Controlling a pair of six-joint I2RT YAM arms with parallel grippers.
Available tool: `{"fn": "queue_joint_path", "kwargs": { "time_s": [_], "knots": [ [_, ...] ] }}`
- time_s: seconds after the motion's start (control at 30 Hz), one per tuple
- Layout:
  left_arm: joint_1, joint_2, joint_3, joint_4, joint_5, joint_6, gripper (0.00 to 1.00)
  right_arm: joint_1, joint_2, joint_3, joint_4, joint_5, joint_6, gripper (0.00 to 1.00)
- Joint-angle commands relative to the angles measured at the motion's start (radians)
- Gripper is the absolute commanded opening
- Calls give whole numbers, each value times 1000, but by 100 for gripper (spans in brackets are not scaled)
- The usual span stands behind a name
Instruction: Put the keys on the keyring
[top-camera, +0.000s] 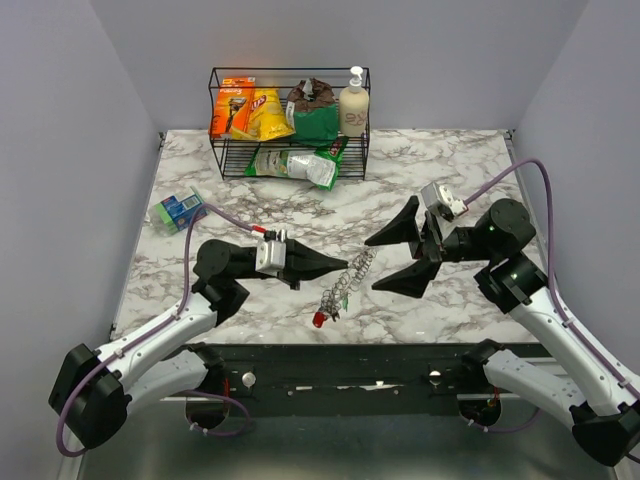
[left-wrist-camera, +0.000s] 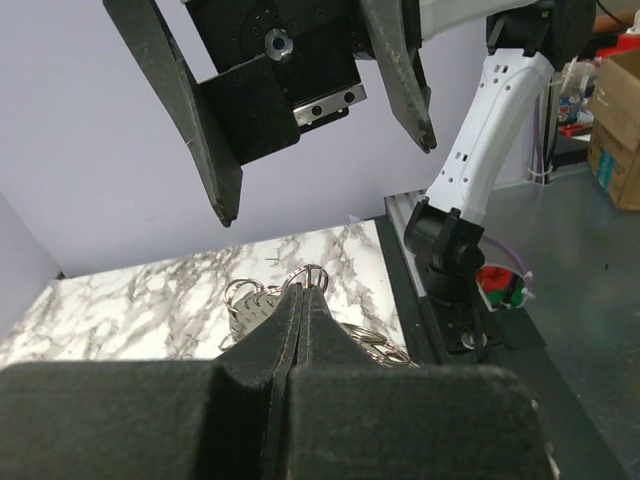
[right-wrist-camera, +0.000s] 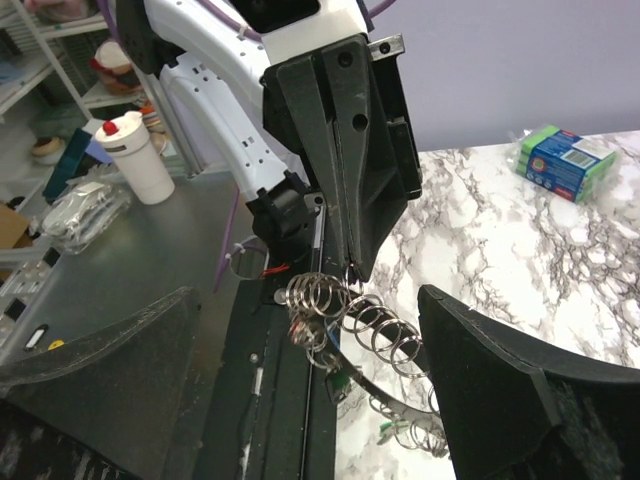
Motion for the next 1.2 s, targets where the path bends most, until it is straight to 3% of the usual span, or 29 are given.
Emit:
{"fn": "queue_joint_path", "kwargs": {
  "time_s": [0.0,0.37,0.63,0.8,1.07,1.17],
  "knots": [
    [-9,-23,6,-6,31,93,0,3,7,28,24,-63,-18,97],
    [-9,11,14,-106,-70,76,0,3,35,-24,28,7,-32,96],
    [-9,37,-17,-173,-412,28,0,3,24,-107,68,216,22,96],
    [-9,98,-21,-190,-492,19,0,2,56,-184,171,254,89,96],
    [-9,244,-84,-7,-483,-42,0,-12,119,-265,295,233,145,95],
    [-8,318,-129,154,-460,-81,0,-29,122,-274,301,219,146,94]
  ]
}}
